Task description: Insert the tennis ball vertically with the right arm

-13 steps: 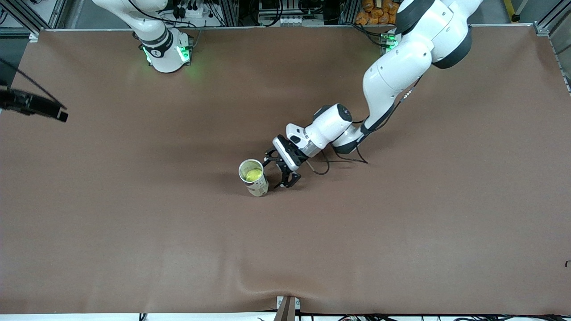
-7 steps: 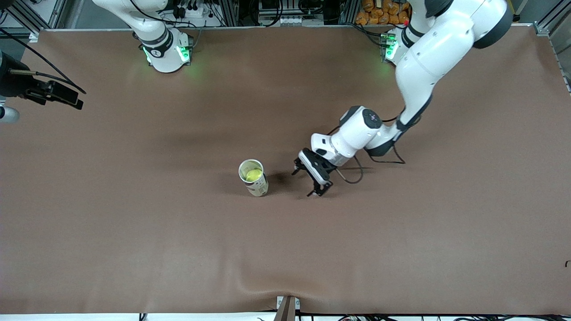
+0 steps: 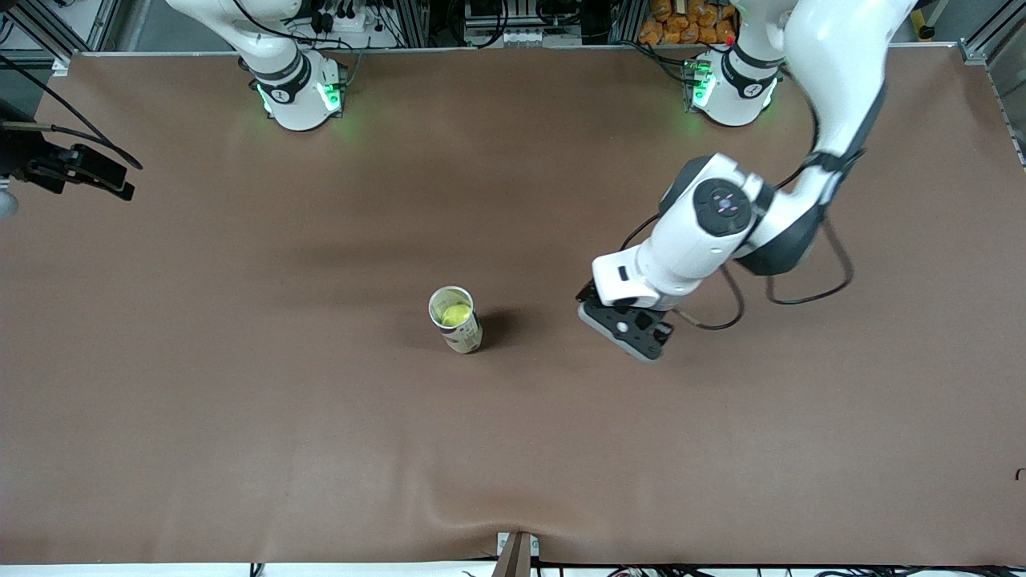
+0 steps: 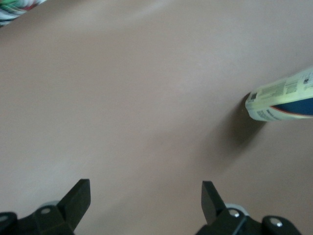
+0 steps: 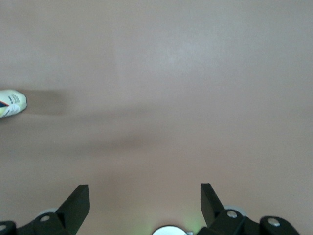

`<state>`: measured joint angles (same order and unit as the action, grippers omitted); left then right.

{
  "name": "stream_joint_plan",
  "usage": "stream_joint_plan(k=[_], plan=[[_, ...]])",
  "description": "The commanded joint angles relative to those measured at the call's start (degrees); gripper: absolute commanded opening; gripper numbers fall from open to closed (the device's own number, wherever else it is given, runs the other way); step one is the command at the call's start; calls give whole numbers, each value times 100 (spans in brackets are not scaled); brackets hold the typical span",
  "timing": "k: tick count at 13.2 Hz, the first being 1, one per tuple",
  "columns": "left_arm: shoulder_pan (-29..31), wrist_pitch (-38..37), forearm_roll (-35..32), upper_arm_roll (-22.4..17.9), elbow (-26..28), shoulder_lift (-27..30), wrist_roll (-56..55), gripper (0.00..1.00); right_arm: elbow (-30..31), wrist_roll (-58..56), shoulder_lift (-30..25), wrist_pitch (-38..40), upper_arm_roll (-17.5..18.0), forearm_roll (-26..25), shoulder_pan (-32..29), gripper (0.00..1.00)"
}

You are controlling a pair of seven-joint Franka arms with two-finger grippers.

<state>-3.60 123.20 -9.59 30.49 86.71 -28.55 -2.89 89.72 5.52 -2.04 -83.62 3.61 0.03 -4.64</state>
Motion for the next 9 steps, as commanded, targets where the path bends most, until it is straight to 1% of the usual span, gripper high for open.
stream_joint_plan(k=[1,3,4,5,7,8,9], plan=[[-19,-885,-61,-165,-813,-151,-606,100,-33,-68,63,-137,52,-38,-10,100],[35,-1226,-35,-507,-875,85,-616,100,-68,-112,72,-93,61,-29,43,100],[43,-1533,-61,-639,-1040,235,-616,100,-182,-251,89,3,52,-3,43,100],[26,-1745,-70,-867,-1172,375,-616,100,-270,-427,124,39,43,-12,34,100],[8,-1747,70,-1298,-1130,981,-581,100,-315,-447,116,127,34,14,60,100],[17,-1904,280,-1500,-1017,1305,-598,100,-358,-438,116,145,34,23,69,100],[-27,-2288,465,-1867,-868,1657,-563,100,-437,-481,116,153,52,-64,95,100]])
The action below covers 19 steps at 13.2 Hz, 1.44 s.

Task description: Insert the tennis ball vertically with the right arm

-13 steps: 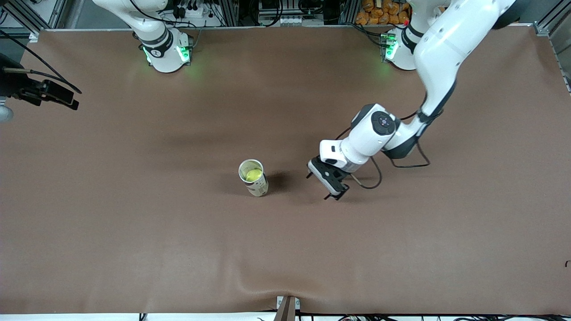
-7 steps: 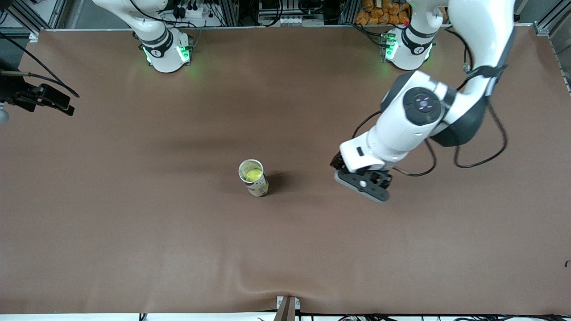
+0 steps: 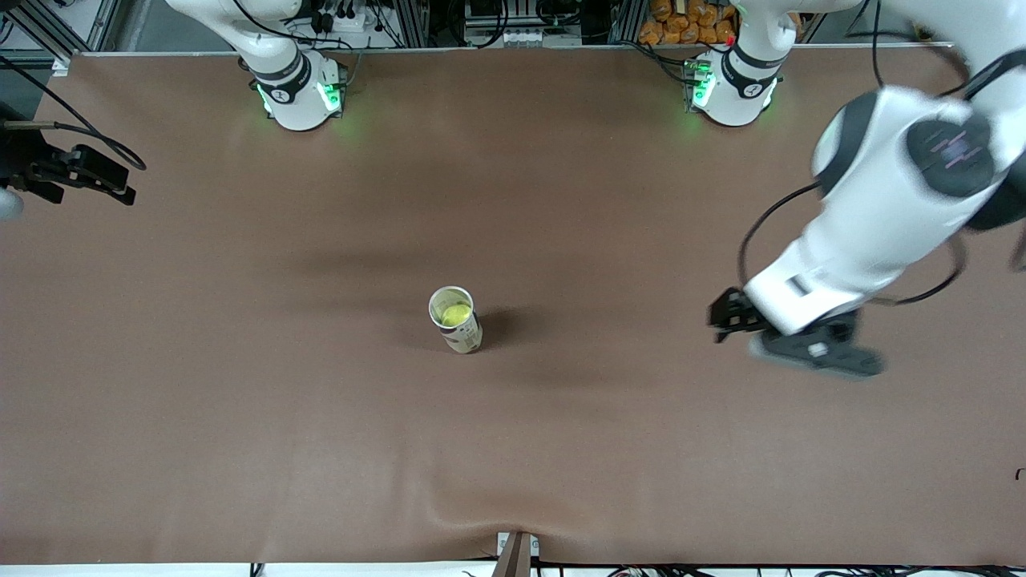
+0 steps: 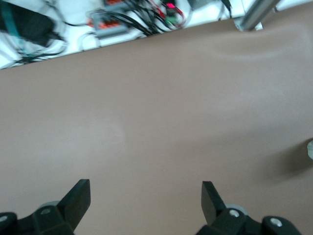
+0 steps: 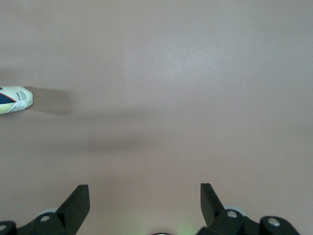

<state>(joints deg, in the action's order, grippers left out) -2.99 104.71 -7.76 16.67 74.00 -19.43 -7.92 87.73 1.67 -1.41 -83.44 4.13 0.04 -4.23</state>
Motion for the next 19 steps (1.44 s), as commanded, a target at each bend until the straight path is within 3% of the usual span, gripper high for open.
stream_joint_plan(k=[1,6,8,13,19], plan=[[-184,-729,310,-794,535,1035,9,100,-256,-71,53,135,-9,-83,63,100],[-431,-820,705,-1876,2186,2468,107,100,-247,-106,53,126,-9,-13,63,100],[-439,-838,706,-1904,2512,2741,-24,100,-247,-106,61,135,-9,-4,45,100],[-537,-1207,592,-1878,2417,2822,-262,100,-238,-106,61,126,-9,-4,45,100],[-527,-1216,671,-1878,1733,2252,-227,100,-230,-106,61,126,-9,5,45,100]])
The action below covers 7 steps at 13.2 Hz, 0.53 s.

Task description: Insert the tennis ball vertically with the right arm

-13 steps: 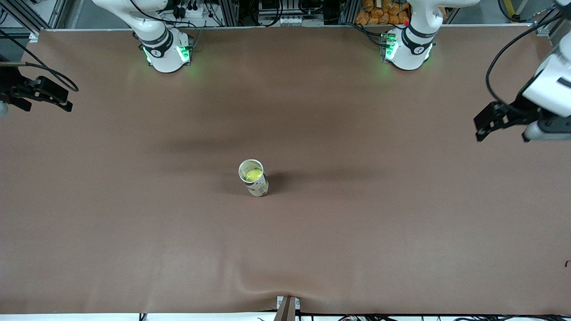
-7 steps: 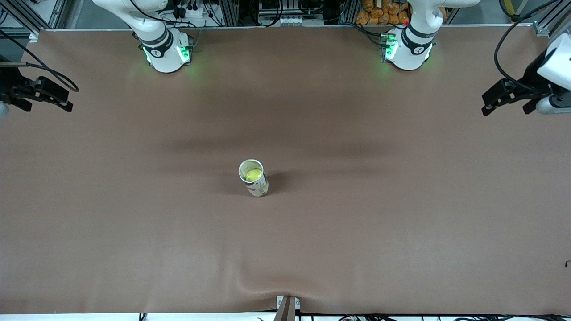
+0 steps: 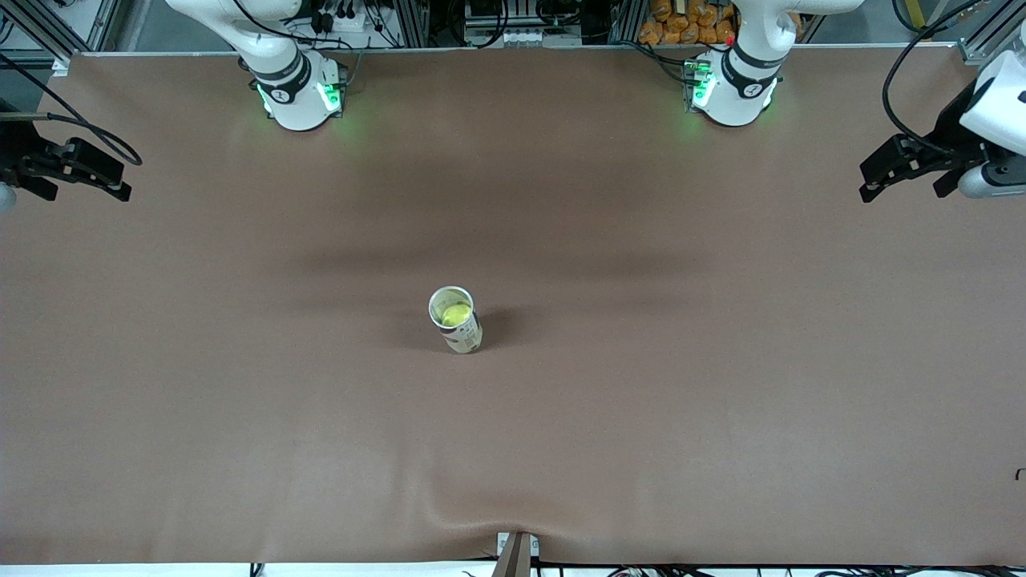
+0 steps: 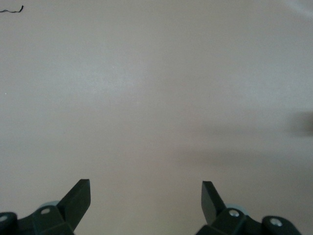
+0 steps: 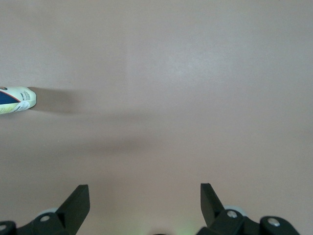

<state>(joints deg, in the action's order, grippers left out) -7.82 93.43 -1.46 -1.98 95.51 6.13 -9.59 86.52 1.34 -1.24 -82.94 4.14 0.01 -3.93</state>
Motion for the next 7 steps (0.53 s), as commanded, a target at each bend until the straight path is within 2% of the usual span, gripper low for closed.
stream_joint_plan(k=[1,7], plan=[[-62,-89,14,-5,-410,-323,-70,100,-109,-64,45,76,-10,8,15,100],[-80,-194,-21,13,-445,-314,-105,100,-109,-72,45,76,-1,8,15,100]])
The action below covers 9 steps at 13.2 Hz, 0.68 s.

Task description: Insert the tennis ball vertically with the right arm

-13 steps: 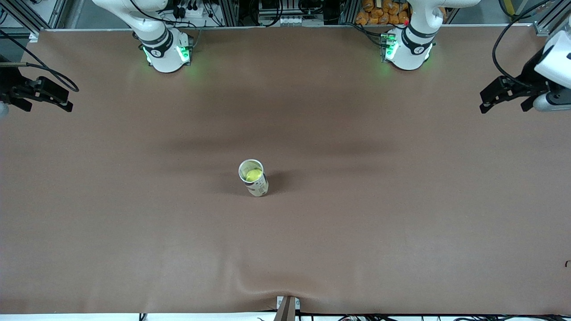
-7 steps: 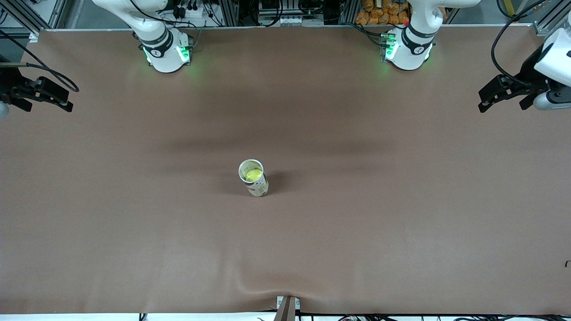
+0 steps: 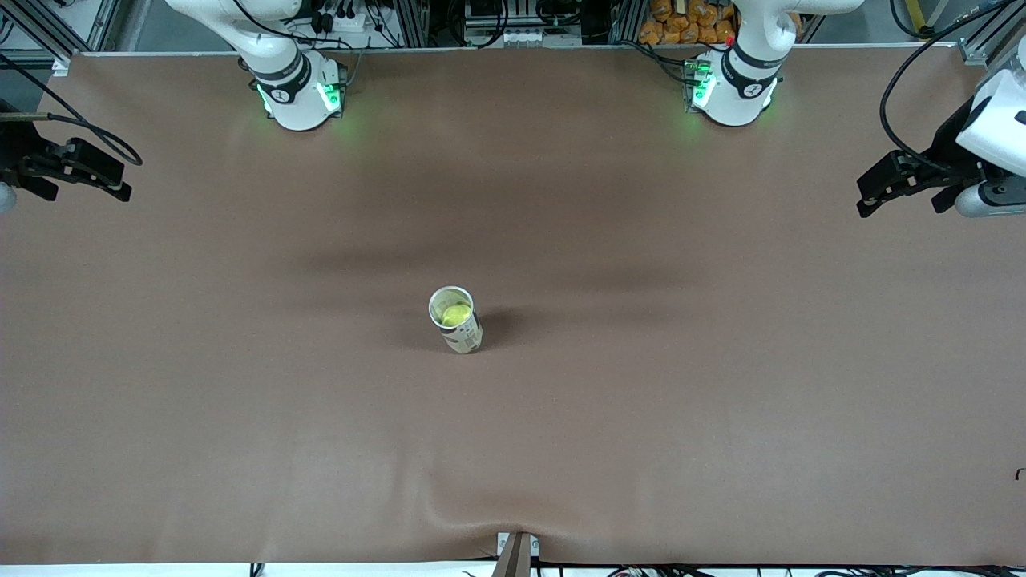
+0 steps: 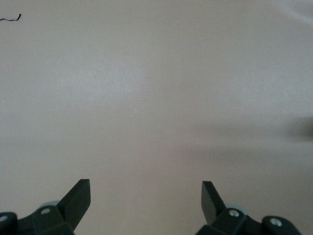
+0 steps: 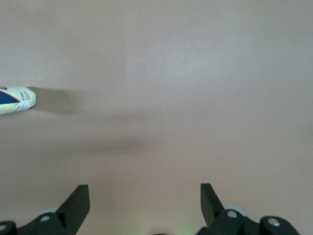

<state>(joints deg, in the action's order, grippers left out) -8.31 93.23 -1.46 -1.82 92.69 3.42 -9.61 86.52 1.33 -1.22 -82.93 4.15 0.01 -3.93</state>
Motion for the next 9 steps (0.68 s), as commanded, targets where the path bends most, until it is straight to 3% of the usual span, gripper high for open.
stream_joint_plan(k=[1,9], plan=[[-13,-173,-21,-11,-172,-43,-103,100,-109,-71,43,84,-2,8,15,100],[48,-560,-74,-64,-392,-17,-94,100,-101,-62,43,84,-11,8,15,100]])
